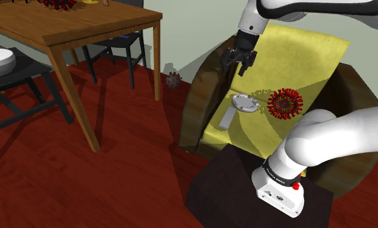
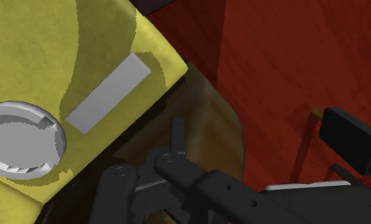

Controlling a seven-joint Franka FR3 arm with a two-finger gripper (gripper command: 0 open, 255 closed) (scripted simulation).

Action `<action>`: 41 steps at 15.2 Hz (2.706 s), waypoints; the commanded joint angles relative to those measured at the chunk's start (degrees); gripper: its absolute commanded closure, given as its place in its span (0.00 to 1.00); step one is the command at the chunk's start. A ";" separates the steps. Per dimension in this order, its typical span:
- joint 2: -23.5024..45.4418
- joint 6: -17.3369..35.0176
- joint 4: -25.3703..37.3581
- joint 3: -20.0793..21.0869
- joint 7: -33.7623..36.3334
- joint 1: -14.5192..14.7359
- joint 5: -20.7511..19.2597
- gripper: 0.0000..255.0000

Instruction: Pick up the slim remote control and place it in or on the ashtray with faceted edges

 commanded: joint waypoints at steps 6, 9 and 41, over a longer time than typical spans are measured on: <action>6.03 13.85 -7.91 -0.71 5.11 -4.48 -1.99 0.00; 9.53 19.73 -10.37 -1.17 7.38 -6.41 -2.86 0.00; 47.02 60.69 -14.50 -5.62 18.95 -16.76 -4.56 0.00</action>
